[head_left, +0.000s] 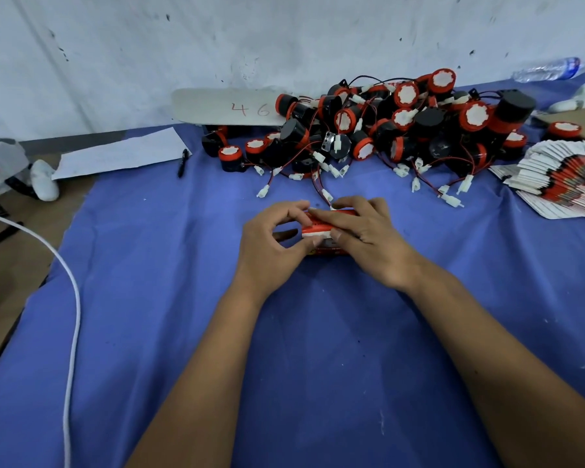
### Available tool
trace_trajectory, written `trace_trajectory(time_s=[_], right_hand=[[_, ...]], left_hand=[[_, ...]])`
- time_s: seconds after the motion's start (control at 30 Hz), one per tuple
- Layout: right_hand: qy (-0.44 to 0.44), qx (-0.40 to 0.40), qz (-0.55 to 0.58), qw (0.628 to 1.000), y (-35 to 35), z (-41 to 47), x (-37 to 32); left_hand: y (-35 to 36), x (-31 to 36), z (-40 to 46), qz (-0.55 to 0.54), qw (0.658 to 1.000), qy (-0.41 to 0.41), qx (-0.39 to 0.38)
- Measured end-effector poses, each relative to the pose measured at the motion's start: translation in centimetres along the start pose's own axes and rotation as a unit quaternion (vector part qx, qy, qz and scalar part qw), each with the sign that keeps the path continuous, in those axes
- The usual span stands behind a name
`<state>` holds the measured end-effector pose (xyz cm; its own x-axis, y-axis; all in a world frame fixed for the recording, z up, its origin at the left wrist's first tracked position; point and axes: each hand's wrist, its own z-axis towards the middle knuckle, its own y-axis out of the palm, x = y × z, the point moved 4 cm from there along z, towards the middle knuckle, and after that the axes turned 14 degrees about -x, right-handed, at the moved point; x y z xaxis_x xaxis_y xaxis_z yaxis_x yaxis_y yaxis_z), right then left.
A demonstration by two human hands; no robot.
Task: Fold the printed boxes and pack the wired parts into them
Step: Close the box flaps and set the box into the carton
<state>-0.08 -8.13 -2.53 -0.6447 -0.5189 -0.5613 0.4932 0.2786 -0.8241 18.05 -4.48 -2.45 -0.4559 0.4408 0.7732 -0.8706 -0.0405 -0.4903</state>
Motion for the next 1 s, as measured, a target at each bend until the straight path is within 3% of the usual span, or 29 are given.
trace_trajectory(time_s=[0.17,0.3,0.43,0.67,0.87,1.0], right_hand=[[-0.034,-0.006,0.012,0.999,0.2,-0.2,-0.4],[-0.088,0.099,0.156,0.979,-0.7,-0.8,0.0],[-0.088,0.097,0.271,0.954,-1.1,-0.9,0.8],[-0.071,0.117,0.285,0.949,-0.8,-0.7,1.2],[-0.091,0.064,0.212,0.971,-1.2,-0.9,1.5],[-0.150,0.110,0.038,0.982,-1.4,-1.5,0.4]], left_hand=[[0.2,-0.1,0.2,0.012,1.000,0.010,0.002],[0.3,-0.5,0.3,0.013,1.000,-0.008,0.006],[0.3,-0.4,0.3,0.012,1.000,-0.001,0.006],[1.6,-0.1,0.5,-0.020,1.000,0.010,-0.017],[1.6,-0.2,0.7,-0.028,0.999,-0.019,-0.022],[1.3,-0.2,0.7,-0.050,0.998,-0.023,-0.043]])
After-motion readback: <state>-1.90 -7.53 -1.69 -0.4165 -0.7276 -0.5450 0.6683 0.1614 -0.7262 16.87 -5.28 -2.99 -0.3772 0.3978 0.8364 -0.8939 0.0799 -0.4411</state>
